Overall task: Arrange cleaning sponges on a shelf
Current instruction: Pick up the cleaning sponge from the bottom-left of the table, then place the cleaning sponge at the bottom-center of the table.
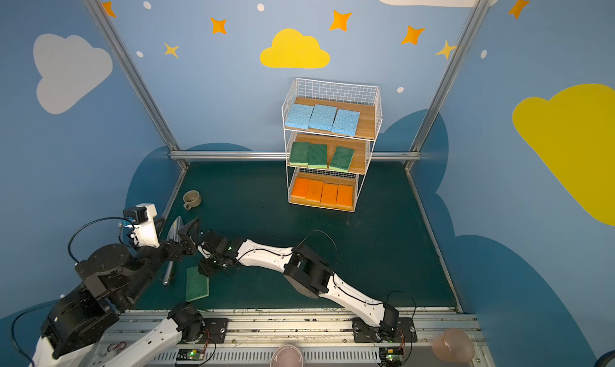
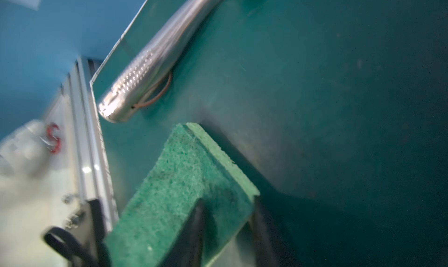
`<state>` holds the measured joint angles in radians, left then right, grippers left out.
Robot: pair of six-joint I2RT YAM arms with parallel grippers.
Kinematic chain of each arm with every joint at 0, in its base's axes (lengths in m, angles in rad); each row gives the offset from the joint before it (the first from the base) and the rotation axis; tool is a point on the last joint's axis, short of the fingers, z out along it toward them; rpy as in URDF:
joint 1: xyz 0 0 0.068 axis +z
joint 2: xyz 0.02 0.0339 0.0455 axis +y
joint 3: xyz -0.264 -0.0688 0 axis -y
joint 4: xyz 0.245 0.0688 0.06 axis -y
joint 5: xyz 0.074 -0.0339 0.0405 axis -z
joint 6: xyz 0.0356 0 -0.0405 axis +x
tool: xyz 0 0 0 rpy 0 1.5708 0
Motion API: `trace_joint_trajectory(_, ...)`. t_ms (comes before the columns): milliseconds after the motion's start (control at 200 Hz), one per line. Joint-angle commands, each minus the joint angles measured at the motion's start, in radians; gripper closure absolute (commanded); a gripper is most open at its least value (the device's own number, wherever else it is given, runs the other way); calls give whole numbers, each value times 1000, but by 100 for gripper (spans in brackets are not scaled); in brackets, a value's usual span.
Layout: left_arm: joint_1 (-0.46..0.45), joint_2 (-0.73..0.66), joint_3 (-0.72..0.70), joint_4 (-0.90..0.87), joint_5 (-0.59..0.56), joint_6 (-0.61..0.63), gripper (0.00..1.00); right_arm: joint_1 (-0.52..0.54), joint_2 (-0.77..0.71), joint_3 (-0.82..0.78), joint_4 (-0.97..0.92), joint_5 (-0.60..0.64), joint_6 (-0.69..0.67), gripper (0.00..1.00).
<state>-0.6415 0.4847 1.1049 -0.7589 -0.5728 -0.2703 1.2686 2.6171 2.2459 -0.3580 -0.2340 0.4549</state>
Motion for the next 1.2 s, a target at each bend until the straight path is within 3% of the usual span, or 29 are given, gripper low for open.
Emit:
trace_joint_trajectory(0,3,9,1,-10,-14,-7,0,-19,-12,-62,-4,25,26,91)
trace_joint_trajectory(55,3,26,3,-13,1,-16,0,-36,-39,-94,18,27,38,100)
trace_joint_trajectory(215,3,78,-8,36,44,-21,0,-111,-159,-226,88,14,85,100)
trace_joint_trajectory(435,9,171,-14,140,92,-7,0,-198,-427,-525,200,57,99,100)
trace_joint_trajectory(651,40,293,-70,265,200,-19,0,-308,-672,-715,-8,129,182,100)
trace_joint_trajectory(861,41,413,-233,510,295,-71,0,-446,-1006,-1168,52,162,270,100)
trace_joint_trajectory(996,42,480,-282,635,353,-79,0,-522,-1181,-1377,47,192,290,100)
trace_joint_trajectory(1051,40,505,-297,672,368,-99,0,-550,-1222,-1431,57,192,292,85)
trace_joint_trajectory(1126,33,534,-315,709,362,-117,0,-586,-1252,-1465,53,193,285,57)
trace_joint_trajectory(1191,27,544,-334,733,350,-122,0,-607,-1269,-1444,10,201,265,43)
